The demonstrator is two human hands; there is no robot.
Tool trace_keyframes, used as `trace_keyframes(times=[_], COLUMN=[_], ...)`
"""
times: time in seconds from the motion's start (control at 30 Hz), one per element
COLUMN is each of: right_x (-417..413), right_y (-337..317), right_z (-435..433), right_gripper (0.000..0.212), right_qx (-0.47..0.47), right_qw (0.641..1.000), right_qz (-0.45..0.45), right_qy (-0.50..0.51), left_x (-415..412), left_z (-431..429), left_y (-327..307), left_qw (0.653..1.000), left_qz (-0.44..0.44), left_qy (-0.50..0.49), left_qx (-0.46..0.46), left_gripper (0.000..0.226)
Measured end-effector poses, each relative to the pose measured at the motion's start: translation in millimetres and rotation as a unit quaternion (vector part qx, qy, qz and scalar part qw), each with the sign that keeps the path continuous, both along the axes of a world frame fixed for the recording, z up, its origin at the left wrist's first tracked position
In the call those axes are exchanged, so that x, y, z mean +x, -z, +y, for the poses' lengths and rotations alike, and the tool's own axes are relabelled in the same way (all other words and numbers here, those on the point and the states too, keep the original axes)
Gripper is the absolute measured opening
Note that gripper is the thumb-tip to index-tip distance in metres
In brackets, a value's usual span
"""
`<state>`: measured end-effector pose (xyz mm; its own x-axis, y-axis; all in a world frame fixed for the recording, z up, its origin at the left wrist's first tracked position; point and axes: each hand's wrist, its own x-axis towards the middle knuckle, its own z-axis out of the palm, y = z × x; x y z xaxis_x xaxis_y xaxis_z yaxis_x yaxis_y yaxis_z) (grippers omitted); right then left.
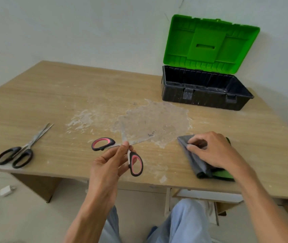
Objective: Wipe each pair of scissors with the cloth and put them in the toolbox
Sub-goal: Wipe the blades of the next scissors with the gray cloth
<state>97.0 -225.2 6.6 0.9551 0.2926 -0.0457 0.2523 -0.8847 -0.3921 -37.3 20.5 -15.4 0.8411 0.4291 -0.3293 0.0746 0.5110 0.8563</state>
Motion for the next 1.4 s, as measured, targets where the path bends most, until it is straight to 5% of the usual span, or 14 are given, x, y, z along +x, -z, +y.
trace_keyframes(times=[0.13, 0.37, 0.63, 0.73, 0.87, 1.07, 1.3, 1.4], right_x=[-6.1, 0.9, 4.4, 3.7, -2.8, -41.1, -103.8, -115.0], right_y=[19.6, 15.2, -12.3, -37.7, -75.9, -121.2, -116.2, -106.2], right_z=[12.7, 12.5, 0.4, -3.9, -1.1, 12.2, 18.7, 15.4], right_gripper=[0.016, 0.023, 0.02, 0.014, 0.04, 0.048, 0.044, 0.051], right_qx=[0.02, -0.056, 0.01, 0.035, 0.056, 0.071, 0.089, 0.045], right_qw=[0.994, 0.989, 0.999, 0.999, 0.994, 0.976, 0.974, 0.97], right_qz=[-0.103, -0.099, 0.031, 0.006, -0.077, -0.185, -0.082, -0.112], right_qy=[0.038, 0.1, -0.009, -0.031, -0.049, -0.088, -0.192, -0.211], left_x=[2.9, 3.6, 2.6, -1.3, -4.2, -11.1, -13.6, -17.5], left_z=[-11.6, -21.3, -34.0, -38.2, -44.4, -57.5, -53.9, -53.3], left_y=[-1.7, -5.7, -13.7, -22.8, -40.7, -60.0, -64.5, -65.8], left_qw=[1.0, 0.999, 0.995, 0.991, 0.987, 0.981, 0.987, 0.988], left_qz=[0.006, 0.007, 0.013, 0.002, -0.02, -0.053, -0.082, -0.098], left_qy=[0.03, 0.047, 0.083, 0.094, 0.085, 0.093, 0.061, 0.05], left_qx=[0.008, 0.013, 0.054, 0.093, 0.134, 0.16, 0.125, 0.109], left_gripper=[0.024, 0.021, 0.022, 0.023, 0.02, 0.018, 0.017, 0.018])
